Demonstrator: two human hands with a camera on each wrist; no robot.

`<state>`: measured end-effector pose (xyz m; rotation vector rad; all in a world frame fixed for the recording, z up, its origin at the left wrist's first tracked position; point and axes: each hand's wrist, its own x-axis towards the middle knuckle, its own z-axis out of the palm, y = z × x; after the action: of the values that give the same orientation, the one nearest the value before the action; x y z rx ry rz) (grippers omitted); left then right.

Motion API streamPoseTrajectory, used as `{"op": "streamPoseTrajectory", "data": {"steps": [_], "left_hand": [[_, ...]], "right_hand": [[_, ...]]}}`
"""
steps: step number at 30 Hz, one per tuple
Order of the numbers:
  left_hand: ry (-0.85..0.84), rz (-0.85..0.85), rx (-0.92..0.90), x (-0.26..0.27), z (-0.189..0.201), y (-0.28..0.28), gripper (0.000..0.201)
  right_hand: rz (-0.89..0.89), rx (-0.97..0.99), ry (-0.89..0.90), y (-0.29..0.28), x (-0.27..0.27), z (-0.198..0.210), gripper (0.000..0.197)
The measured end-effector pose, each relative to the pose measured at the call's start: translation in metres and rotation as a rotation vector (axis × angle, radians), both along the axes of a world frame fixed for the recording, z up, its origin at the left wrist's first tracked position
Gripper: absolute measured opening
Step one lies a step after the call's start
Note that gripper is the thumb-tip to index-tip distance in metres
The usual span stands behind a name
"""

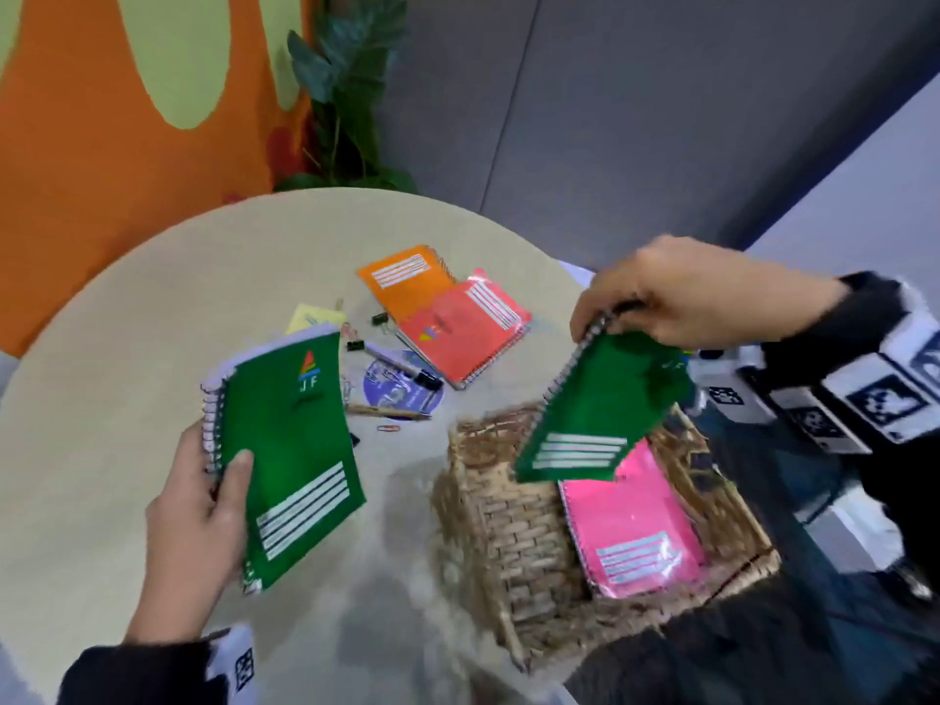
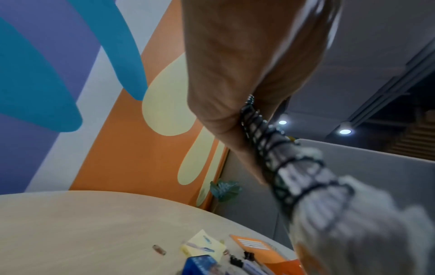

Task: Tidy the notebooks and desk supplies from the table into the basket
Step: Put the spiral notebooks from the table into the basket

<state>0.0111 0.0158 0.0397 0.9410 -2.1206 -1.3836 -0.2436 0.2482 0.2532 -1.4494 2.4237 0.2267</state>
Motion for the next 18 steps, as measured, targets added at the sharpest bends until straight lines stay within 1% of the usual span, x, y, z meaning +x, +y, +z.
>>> {"op": "streamPoseTrajectory", "data": {"steps": [2, 4, 5, 7, 9, 10, 12, 15, 17, 18], "left_hand": [[0.005, -0.026, 0.027, -0.005, 0.011, 0.014, 0.032], [0.013, -0.05, 0.065, -0.007, 0.025, 0.027, 0.041], [0.027, -0.059, 0.084, -0.007, 0.031, 0.033, 0.041], [0.071, -0.071, 0.121, -0.005, 0.037, 0.044, 0.032], [0.118, -0.082, 0.162, -0.002, 0.043, 0.057, 0.033], [0.139, -0.089, 0.185, -0.001, 0.046, 0.063, 0.034], [0.163, -0.103, 0.24, 0.0, 0.048, 0.074, 0.036], [0.17, -0.127, 0.295, 0.001, 0.043, 0.085, 0.035], [0.162, -0.169, 0.296, -0.001, 0.04, 0.091, 0.039], [0.155, -0.203, 0.289, -0.003, 0.041, 0.095, 0.041]], "right_hand": [[0.005, 0.24, -0.059, 0.016, -0.001, -0.033, 0.042], [0.026, 0.388, -0.11, 0.026, -0.001, -0.073, 0.046], [0.04, 0.455, -0.128, 0.028, -0.001, -0.094, 0.046], [0.054, 0.614, -0.172, 0.028, -0.001, -0.136, 0.042], [0.03, 0.705, -0.177, 0.028, -0.006, -0.172, 0.035], [0.034, 0.704, -0.16, 0.029, -0.009, -0.187, 0.033], [0.065, 0.658, -0.145, 0.034, -0.015, -0.21, 0.035], [0.088, 0.594, -0.097, 0.046, -0.023, -0.224, 0.043], [0.018, 0.447, -0.055, 0.051, -0.022, -0.218, 0.049], [-0.053, 0.319, -0.08, 0.054, -0.021, -0.211, 0.054]]}}
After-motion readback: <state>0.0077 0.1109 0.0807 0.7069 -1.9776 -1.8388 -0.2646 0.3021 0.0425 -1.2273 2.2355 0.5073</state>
